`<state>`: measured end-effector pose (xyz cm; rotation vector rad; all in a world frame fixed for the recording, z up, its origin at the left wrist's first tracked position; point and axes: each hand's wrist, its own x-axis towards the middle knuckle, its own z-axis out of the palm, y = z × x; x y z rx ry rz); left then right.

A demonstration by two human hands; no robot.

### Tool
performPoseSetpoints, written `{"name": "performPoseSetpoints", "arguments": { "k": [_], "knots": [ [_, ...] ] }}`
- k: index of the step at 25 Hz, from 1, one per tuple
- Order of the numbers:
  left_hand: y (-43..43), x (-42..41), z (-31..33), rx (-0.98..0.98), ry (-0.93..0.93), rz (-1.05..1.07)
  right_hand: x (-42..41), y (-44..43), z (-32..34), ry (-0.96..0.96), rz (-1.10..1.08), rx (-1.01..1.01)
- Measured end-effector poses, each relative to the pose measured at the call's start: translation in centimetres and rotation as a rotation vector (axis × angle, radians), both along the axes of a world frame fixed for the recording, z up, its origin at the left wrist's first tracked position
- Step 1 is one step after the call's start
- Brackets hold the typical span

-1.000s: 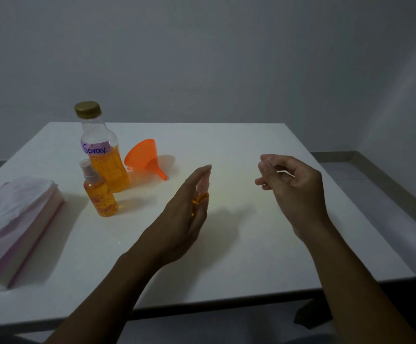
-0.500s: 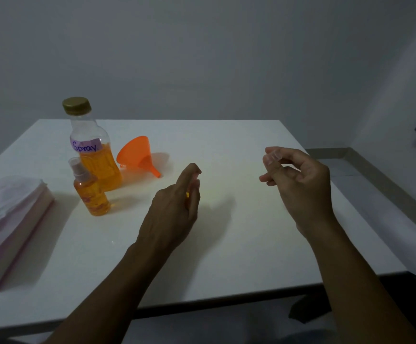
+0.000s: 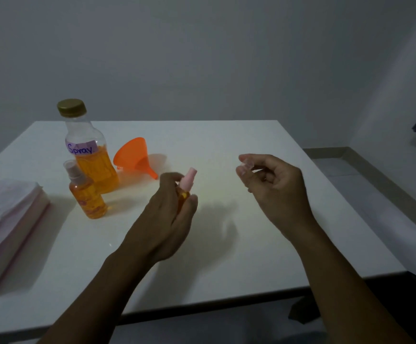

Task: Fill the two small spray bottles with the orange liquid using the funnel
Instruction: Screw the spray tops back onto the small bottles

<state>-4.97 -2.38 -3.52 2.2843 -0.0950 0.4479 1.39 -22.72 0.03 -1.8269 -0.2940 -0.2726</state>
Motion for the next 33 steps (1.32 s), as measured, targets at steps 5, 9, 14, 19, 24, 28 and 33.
{"name": "performPoseSetpoints", "arguments": {
  "k": [5, 9, 14, 19, 24, 28, 33],
  "knots": [
    [1.1, -0.2, -1.0, 0.142, 0.036, -0.132, -0.4, 1.8, -0.4, 0.014, 0.159, -0.076],
    [1.2, -0.1, -1.0, 0.111, -0.025, -0.124, -0.4, 2.2, -0.8, 0.059, 0.216, -0.132],
    [0.8, 0.1, -1.4, 0.020, -0.048, -0.035, -0.3, 3.0, -2.0, 0.104, 0.164, -0.089],
    [0.4, 0.2, -1.7, -0.029, -0.089, 0.059, -1.1, 4.5, -2.4, 0.064, 0.091, 0.019],
    [1.1, -1.0, -2.3, -0.071, -0.065, 0.107, -1.7, 5.8, -2.6, 0.080, 0.183, 0.055],
    [1.7, -2.1, -1.8, -0.164, -0.051, 0.152, -2.1, 7.3, -2.2, 0.098, 0.262, 0.059],
    [3.9, -3.9, -0.8, -0.167, -0.076, 0.216, -2.1, 7.4, -2.5, 0.124, 0.372, -0.090]
  ]
}}
